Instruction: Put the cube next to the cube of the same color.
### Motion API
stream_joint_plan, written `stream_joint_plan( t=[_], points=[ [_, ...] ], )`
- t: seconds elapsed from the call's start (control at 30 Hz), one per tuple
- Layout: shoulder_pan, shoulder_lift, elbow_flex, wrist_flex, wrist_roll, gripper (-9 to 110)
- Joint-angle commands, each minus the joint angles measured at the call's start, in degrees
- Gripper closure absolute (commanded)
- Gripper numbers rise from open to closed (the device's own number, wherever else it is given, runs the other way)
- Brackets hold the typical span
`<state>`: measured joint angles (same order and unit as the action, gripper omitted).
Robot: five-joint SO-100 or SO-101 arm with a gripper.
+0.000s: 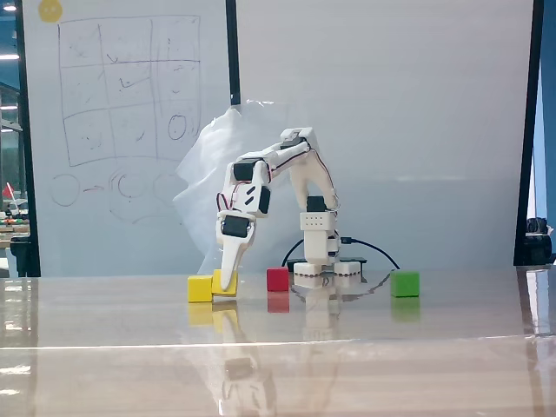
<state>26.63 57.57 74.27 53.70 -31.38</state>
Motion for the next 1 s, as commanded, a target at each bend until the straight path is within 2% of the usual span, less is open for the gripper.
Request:
stream_joint_plan(
  t=[0.0, 0.23, 0.53, 0.67, 0.8, 0.9, 0.97],
  points=[
    [0.4, 1.1, -5.0, -1.0, -0.4, 89],
    [0.4, 2.9, -5.5, 4.0, -0.7, 70],
    [0.4, 21.0, -5.4, 12.0, -0.4, 69],
    [-2.1, 33.4, -4.3, 13.7, -0.2, 73],
    [-7.7, 45.7, 1.3, 13.7, 0.8, 87],
    [-12.7, 54.8, 9.8, 12.2, 5.8, 101],
    [-15.8, 60.9, 17.8, 9.4, 10.3, 103]
  ],
)
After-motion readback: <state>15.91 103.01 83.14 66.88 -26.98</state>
